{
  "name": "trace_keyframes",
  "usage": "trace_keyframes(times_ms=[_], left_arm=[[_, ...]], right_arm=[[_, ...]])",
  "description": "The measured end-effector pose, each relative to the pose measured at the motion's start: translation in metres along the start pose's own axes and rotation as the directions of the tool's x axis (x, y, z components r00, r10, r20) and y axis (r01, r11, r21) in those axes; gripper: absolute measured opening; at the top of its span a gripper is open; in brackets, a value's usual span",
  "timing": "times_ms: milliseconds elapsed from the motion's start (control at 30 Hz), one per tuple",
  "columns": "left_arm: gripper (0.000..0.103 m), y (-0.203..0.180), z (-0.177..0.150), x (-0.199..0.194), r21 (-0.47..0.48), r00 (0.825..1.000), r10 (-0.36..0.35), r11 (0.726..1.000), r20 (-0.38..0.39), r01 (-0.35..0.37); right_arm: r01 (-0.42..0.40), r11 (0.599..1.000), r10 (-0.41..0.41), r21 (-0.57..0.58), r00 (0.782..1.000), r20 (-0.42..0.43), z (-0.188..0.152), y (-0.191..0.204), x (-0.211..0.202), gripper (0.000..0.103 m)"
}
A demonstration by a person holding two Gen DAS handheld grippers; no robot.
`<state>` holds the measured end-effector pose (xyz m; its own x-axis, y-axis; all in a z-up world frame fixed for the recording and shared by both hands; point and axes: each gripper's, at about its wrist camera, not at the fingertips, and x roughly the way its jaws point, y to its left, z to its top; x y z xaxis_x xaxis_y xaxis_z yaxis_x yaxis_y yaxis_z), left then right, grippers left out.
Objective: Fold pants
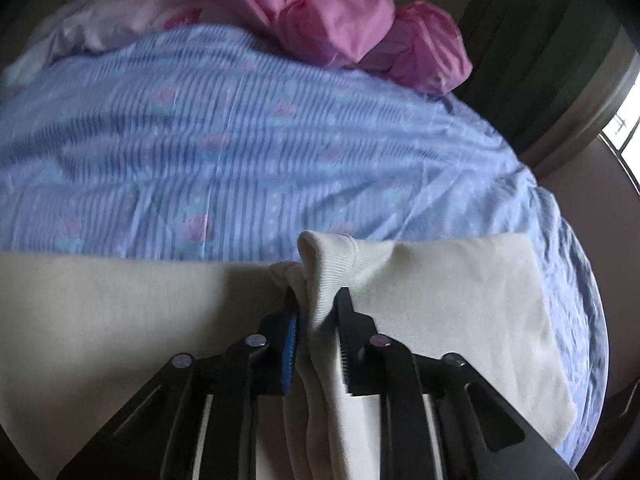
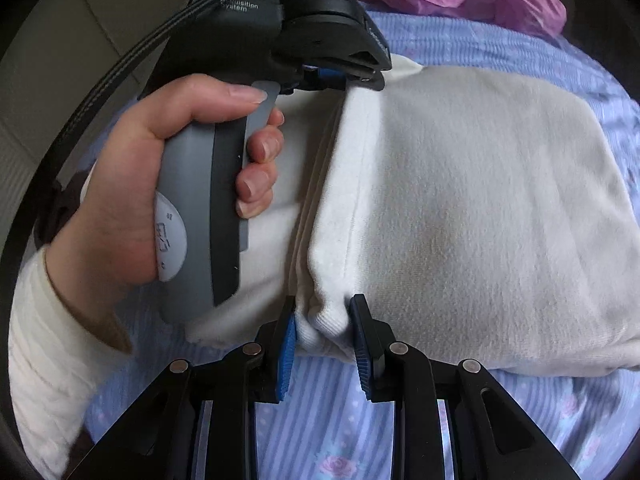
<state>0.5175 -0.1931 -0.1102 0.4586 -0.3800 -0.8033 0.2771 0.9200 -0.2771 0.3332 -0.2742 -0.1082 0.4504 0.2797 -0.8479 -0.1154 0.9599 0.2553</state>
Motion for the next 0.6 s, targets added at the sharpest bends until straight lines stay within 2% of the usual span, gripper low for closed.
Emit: trace_keyframes(times_ms=[33, 67, 133, 167, 267, 300, 367, 433, 500, 600], left_arm=[[0.042, 0.001, -0.002, 0.001, 0.015, 1.000, 0.020, 1.000, 0.001, -0.020], [0.046, 0.001, -0.002, -0.001, 0.034, 0.999, 0.034, 0.999, 0.003, -0.035], [0.074, 0.000, 0.001, -0.011, 0.061, 0.997, 0.080, 0.995, 0.021, -0.081], [0.079, -0.001, 0.003, -0.017, 0.070, 0.992, 0.115, 0.991, 0.044, -0.118], [0.082, -0.005, 0.010, -0.061, 0.123, 0.971, 0.186, 0.971, 0.148, -0.204], [0.088, -0.005, 0.011, -0.073, 0.128, 0.968, 0.192, 0.968, 0.163, -0.214], [0.089, -0.002, 0.006, -0.112, 0.144, 0.957, 0.205, 0.961, 0.208, -0.237], [0.093, 0.007, 0.000, -0.141, 0.156, 0.946, 0.240, 0.948, 0.217, -0.276], [0.093, 0.023, -0.009, -0.166, 0.159, 0.944, 0.253, 0.944, 0.212, -0.289], [0.093, 0.066, -0.029, -0.209, 0.097, 0.944, 0.260, 0.954, 0.202, -0.284]], right_arm=[[-0.006, 1.000, 0.006, 0.012, 1.000, -0.004, -0.001, -0.001, 0.001, 0.028], [-0.013, 1.000, 0.013, 0.023, 1.000, -0.009, -0.001, -0.004, 0.002, 0.028], [-0.008, 1.000, 0.008, 0.021, 1.000, -0.005, -0.002, -0.004, 0.001, 0.029], [0.000, 1.000, 0.000, 0.023, 1.000, -0.003, -0.004, -0.003, 0.000, 0.034], [-0.008, 1.000, 0.008, 0.021, 1.000, -0.010, -0.006, 0.004, -0.001, 0.057], [-0.001, 1.000, 0.001, 0.003, 1.000, -0.012, -0.006, 0.009, -0.003, 0.063], [0.041, 0.998, -0.042, -0.044, 0.999, -0.012, -0.009, 0.022, -0.008, 0.066], [0.074, 0.993, -0.074, -0.089, 0.997, 0.004, -0.016, 0.036, -0.020, 0.066], [0.095, 0.989, -0.094, -0.116, 0.995, 0.017, -0.023, 0.047, -0.033, 0.066], [0.094, 0.987, -0.088, -0.132, 0.995, 0.050, -0.028, 0.070, -0.057, 0.066]])
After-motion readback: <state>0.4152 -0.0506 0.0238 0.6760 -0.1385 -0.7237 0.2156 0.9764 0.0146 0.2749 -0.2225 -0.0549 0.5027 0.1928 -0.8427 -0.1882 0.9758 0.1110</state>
